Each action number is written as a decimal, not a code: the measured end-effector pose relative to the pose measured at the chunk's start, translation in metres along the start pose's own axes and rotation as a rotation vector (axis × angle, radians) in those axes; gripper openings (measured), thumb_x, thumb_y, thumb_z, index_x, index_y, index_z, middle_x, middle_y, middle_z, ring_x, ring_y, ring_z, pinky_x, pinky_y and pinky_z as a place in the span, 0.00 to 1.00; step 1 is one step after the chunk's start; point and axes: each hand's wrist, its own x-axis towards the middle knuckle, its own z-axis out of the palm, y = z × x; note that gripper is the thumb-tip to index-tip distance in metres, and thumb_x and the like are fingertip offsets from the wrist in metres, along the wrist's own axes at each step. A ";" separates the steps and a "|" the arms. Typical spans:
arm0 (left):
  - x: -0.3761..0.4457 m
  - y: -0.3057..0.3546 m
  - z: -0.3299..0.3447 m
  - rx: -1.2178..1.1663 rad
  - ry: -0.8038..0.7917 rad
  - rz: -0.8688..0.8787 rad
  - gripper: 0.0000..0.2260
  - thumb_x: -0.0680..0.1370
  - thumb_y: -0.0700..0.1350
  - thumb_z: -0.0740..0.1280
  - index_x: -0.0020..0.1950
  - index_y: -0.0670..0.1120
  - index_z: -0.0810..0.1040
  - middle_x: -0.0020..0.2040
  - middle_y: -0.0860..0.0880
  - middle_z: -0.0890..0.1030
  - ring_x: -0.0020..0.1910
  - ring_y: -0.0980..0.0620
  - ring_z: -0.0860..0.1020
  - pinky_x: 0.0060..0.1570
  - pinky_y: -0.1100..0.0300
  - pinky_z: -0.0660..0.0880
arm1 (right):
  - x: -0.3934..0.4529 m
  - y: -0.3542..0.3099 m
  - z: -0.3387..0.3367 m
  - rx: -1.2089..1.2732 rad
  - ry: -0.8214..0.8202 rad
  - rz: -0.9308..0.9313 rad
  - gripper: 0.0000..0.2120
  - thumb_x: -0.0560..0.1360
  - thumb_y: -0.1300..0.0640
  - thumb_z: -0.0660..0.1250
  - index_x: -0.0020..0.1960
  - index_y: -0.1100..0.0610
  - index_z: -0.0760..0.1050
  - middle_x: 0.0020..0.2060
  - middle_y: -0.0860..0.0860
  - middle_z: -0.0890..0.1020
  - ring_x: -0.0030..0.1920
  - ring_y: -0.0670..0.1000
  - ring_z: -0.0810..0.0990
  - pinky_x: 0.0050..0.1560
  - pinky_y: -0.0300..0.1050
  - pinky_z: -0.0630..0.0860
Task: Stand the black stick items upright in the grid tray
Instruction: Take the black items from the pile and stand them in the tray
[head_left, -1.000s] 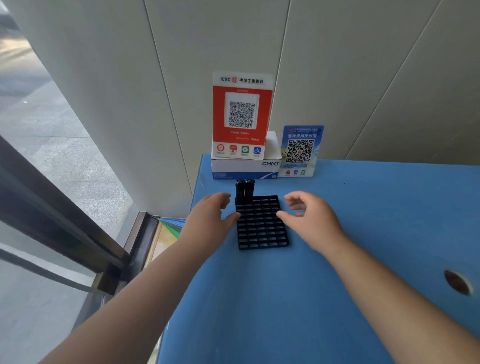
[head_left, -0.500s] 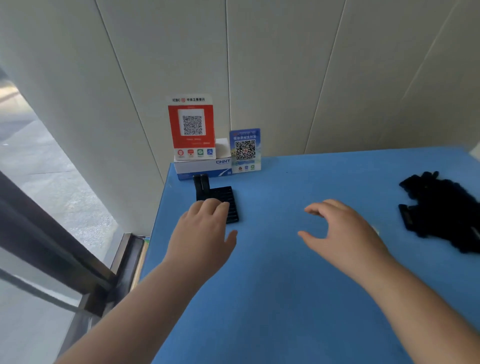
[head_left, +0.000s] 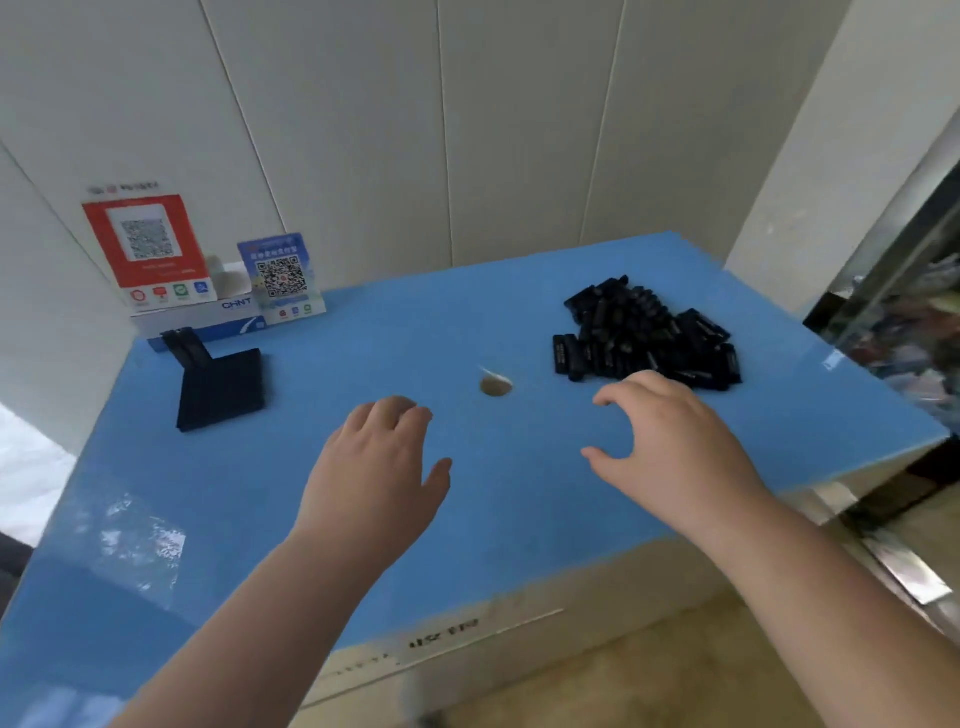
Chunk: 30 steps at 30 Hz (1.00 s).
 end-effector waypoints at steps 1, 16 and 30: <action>0.005 0.013 0.002 -0.013 -0.003 0.015 0.21 0.77 0.57 0.66 0.66 0.48 0.76 0.64 0.50 0.76 0.64 0.46 0.73 0.62 0.51 0.73 | -0.002 0.011 -0.003 0.003 -0.001 0.011 0.22 0.74 0.42 0.72 0.65 0.46 0.74 0.61 0.40 0.74 0.63 0.46 0.72 0.56 0.40 0.69; 0.146 0.153 0.064 -0.135 -0.060 0.293 0.20 0.79 0.56 0.62 0.68 0.49 0.73 0.62 0.53 0.74 0.62 0.50 0.72 0.59 0.56 0.73 | 0.041 0.150 -0.034 -0.026 0.041 0.172 0.18 0.75 0.43 0.69 0.64 0.46 0.75 0.57 0.40 0.75 0.61 0.46 0.73 0.58 0.43 0.72; 0.215 0.231 0.131 -0.120 -0.139 0.059 0.15 0.80 0.54 0.62 0.64 0.51 0.76 0.60 0.55 0.76 0.60 0.51 0.73 0.54 0.58 0.73 | 0.135 0.262 -0.011 0.080 -0.076 0.010 0.16 0.74 0.43 0.69 0.61 0.43 0.75 0.55 0.38 0.74 0.59 0.46 0.74 0.48 0.41 0.69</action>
